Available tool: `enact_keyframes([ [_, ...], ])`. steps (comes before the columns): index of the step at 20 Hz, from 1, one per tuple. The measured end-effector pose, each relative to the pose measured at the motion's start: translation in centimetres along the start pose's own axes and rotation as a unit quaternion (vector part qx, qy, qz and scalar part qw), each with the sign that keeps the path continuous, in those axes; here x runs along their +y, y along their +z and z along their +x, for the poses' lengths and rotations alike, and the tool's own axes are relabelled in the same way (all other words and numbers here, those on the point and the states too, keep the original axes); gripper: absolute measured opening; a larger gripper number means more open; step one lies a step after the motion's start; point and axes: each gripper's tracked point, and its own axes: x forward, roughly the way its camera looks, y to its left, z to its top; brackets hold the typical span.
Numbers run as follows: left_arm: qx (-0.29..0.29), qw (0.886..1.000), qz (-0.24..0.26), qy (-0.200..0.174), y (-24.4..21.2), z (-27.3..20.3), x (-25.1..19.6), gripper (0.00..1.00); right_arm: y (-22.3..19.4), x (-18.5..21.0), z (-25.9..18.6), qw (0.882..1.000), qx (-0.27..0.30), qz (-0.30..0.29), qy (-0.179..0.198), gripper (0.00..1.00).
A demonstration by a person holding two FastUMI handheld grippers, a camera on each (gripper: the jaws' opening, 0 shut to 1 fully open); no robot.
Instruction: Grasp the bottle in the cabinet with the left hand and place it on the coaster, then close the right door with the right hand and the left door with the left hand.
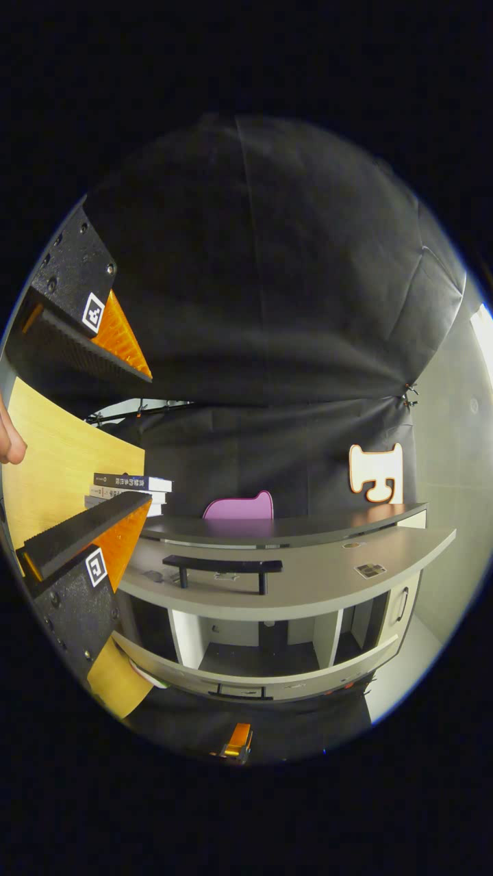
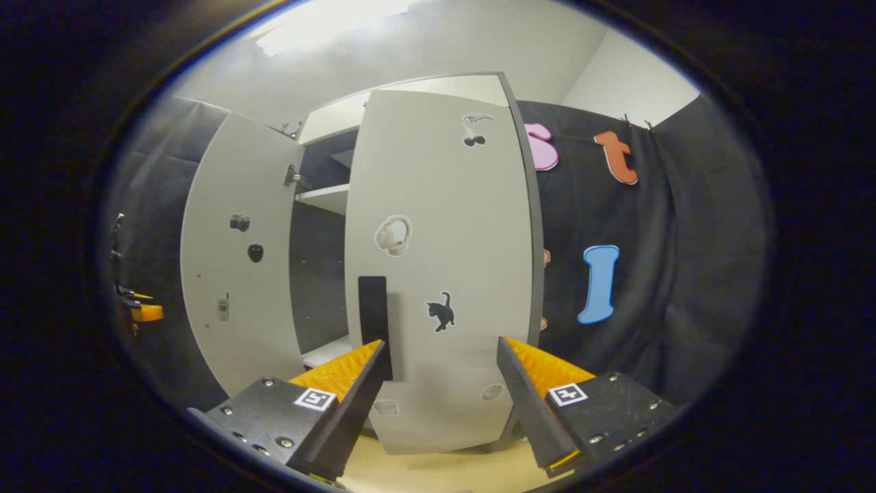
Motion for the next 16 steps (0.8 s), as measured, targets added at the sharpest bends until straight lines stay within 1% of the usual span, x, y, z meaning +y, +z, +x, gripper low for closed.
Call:
enact_keyframes([
  [2, -0.003, 1.0, -0.002, -0.002, 0.7, 1.5, -0.5, 0.99, -0.4, 0.3, -0.2, 1.0, 0.0, -0.004, 0.011, 0.97],
  [3, -0.004, 1.0, -0.007, -0.003, 1.1, 2.1, -0.8, 1.0, -0.9, 0.0, -0.3, 1.0, 0.008, -0.008, 0.007, 0.93],
  [4, -0.008, 1.0, -0.016, -0.006, 1.7, 2.7, -1.2, 1.0, -1.6, -0.6, -0.6, 1.0, 0.015, -0.012, -0.001, 0.97],
  [5, -0.01, 1.0, -0.026, -0.01, 2.1, 3.3, -1.7, 0.98, -1.8, -1.1, -0.8, 1.0, 0.017, -0.014, -0.007, 0.98],
  [6, -0.013, 0.999, -0.034, -0.016, 2.5, 3.9, -2.5, 1.0, -1.7, -1.3, -0.9, 1.0, 0.017, -0.015, -0.008, 0.97],
  [7, -0.018, 0.999, -0.037, -0.022, 2.9, 4.4, -3.3, 0.99, -1.8, -1.4, -0.9, 1.0, 0.015, -0.013, -0.008, 0.94],
  [8, -0.019, 0.999, -0.03, -0.024, 3.1, 5.0, -4.2, 0.95, -1.9, -1.8, -1.1, 1.0, 0.013, -0.009, -0.008, 0.97],
  [9, -0.019, 0.999, -0.022, -0.026, 3.0, 5.5, -5.3, 0.93, -2.0, -2.2, -1.3, 1.0, 0.013, -0.002, -0.009, 0.98],
  [10, -0.01, 0.999, -0.017, -0.04, 2.7, 5.8, -7.1, 0.95, -2.2, -2.5, -1.5, 1.0, 0.013, 0.008, -0.006, 0.97],
  [11, -0.006, 0.999, -0.013, -0.038, 3.0, 5.6, -8.4, 0.97, -2.1, -2.9, -1.8, 1.0, 0.01, 0.018, -0.008, 0.97],
  [12, -0.02, 1.0, -0.002, -0.017, 3.3, 5.9, -8.0, 0.93, -2.0, -3.4, -2.2, 1.0, 0.005, 0.028, -0.012, 0.97],
  [13, -0.029, 1.0, 0.004, -0.003, 4.1, 6.3, -7.6, 0.87, -1.9, -3.8, -2.5, 0.999, 0.002, 0.036, -0.016, 0.97],
  [14, -0.025, 1.0, -0.003, -0.003, 4.1, 6.4, -7.6, 0.85, -1.9, -4.2, -2.8, 0.999, -0.001, 0.043, -0.02, 0.97],
  [16, -0.004, 0.999, -0.038, -0.019, 3.4, 6.3, -8.3, 0.88, -2.0, -4.9, -3.5, 0.998, -0.006, 0.051, -0.029, 0.97],
])
